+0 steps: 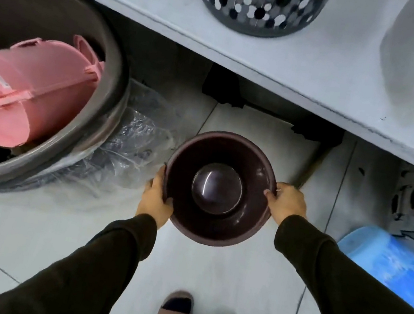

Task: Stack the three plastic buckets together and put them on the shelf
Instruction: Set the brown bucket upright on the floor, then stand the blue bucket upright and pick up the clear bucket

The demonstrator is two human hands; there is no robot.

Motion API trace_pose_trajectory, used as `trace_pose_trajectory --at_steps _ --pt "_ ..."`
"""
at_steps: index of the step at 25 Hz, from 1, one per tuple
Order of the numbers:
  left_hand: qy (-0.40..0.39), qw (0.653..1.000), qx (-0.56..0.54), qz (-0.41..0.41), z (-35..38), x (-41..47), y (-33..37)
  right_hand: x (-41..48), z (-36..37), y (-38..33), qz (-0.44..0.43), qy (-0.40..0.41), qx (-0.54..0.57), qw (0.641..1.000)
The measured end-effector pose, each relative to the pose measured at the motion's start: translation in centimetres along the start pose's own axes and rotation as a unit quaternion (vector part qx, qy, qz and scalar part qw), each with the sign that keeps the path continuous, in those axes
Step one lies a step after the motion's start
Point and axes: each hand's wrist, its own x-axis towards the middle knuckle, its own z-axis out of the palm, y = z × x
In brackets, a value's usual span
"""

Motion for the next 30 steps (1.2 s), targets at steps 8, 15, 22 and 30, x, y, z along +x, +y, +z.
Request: trace_pose_trajectory --at_steps 8,15,22,30 --pt "-0.039 0.996 0.079 0.01 1.9 -0.1 3.2 -1.1 -1.5 1.9 -0.069 -0.081 -0.067 0.992" --pt "-0.059 0.897 0.375 0.227 3.3 -6.5 10.1 -7.7 -7.6 8.1 -0.086 -0.024 -0.16 0.983" --pt "-0.128 0.759 0.514 0.379 16.4 -15.9 16.0 -16.5 -13.2 24.9 0.045 -0.003 -0.109 0.993" --pt "-0.154 0.604 0.553 0.553 42.8 -23.7 24.6 -16.7 -14.4 46.6 0.289 0.085 0.119 0.946"
